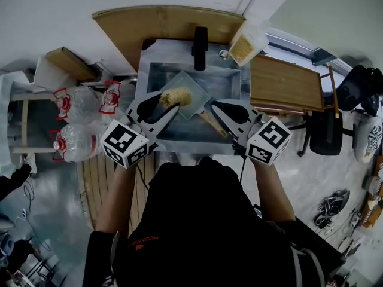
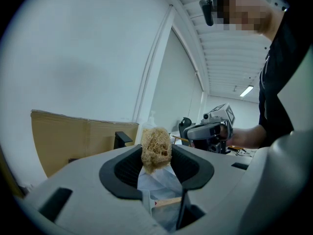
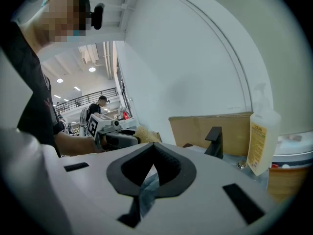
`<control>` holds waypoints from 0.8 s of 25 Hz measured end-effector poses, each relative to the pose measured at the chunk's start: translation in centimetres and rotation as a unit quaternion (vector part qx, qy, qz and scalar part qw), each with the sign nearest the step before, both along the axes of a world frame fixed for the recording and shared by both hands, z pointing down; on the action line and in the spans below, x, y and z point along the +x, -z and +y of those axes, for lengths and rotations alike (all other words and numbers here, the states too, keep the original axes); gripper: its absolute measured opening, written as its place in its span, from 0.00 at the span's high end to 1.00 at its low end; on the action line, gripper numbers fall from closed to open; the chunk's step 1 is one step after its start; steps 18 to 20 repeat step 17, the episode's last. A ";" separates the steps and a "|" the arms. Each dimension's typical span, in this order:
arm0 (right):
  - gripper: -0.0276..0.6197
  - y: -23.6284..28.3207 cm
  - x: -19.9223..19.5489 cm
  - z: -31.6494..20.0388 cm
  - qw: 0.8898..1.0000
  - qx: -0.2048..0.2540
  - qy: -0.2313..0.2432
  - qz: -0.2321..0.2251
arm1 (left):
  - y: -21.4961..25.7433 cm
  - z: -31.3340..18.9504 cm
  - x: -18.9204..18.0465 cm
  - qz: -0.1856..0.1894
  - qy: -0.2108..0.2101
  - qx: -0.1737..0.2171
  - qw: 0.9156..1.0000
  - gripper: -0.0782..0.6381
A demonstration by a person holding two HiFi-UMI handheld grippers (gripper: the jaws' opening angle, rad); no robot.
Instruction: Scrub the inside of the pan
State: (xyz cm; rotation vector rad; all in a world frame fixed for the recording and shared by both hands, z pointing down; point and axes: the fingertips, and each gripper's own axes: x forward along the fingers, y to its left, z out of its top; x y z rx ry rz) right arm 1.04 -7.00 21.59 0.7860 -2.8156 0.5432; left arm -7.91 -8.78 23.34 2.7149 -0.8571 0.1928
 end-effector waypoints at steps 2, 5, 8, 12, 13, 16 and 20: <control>0.95 -0.1 0.1 0.0 1.000 -0.002 0.000 0.000 | 0.0 0.0 0.1 0.000 -0.001 0.000 1.000 0.64; 0.95 -0.3 0.3 0.0 1.000 -0.006 -0.002 -0.001 | 0.0 0.1 0.3 0.000 -0.002 -0.001 1.000 0.64; 0.95 -0.3 0.2 0.0 1.000 -0.006 0.000 -0.002 | -0.1 0.2 0.4 -0.001 -0.002 -0.003 1.000 0.64; 0.95 -0.3 0.0 0.1 1.000 -0.005 0.004 -0.001 | -0.1 0.2 0.5 -0.001 -0.002 -0.002 1.000 0.64; 0.95 -0.3 0.0 0.1 1.000 -0.005 0.004 -0.001 | -0.1 0.2 0.5 -0.001 -0.002 -0.002 1.000 0.64; 0.95 -0.3 0.0 0.1 1.000 -0.005 0.005 -0.001 | 0.0 0.2 0.5 -0.001 -0.002 -0.001 1.000 0.64; 0.95 -0.3 0.0 0.1 1.000 -0.005 0.005 -0.001 | 0.0 0.2 0.5 -0.001 -0.002 0.000 1.000 0.64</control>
